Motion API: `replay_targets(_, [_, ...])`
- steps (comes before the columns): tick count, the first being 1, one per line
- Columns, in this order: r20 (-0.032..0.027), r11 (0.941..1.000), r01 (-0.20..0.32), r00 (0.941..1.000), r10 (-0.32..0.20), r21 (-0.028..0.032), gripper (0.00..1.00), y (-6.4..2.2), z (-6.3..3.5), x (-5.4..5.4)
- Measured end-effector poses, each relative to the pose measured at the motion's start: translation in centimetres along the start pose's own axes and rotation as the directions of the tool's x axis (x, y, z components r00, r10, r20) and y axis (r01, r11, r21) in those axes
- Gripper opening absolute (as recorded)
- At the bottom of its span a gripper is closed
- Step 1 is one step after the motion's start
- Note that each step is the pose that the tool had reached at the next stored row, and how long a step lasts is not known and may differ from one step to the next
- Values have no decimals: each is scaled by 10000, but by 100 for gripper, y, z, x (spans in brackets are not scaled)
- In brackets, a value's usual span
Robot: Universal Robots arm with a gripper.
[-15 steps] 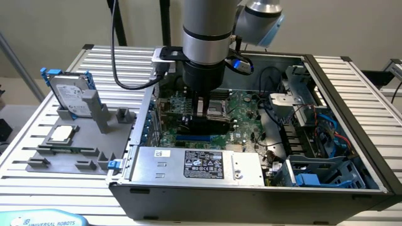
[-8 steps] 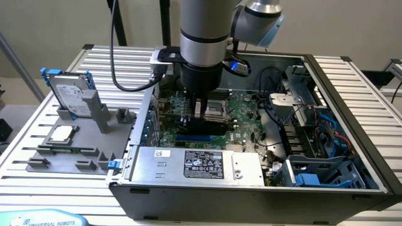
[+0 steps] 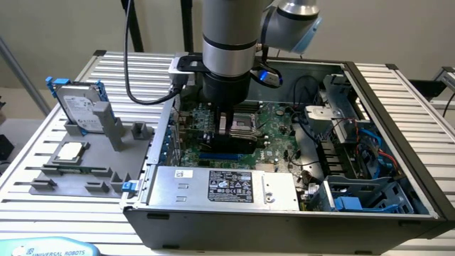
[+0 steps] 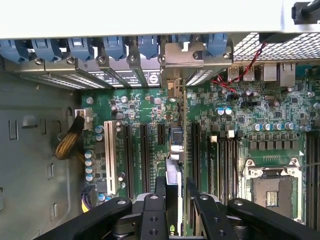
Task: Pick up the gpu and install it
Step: 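Insert the gpu into the slot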
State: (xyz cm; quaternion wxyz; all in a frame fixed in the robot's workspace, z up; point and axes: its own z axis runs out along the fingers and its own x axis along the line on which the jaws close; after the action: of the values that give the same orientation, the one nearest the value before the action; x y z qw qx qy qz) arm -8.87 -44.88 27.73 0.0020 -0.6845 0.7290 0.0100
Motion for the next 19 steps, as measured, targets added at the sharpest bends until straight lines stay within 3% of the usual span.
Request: replay_targets(19, [6, 9998, 205, 9998, -205, -4, 27, -2, 98, -20])
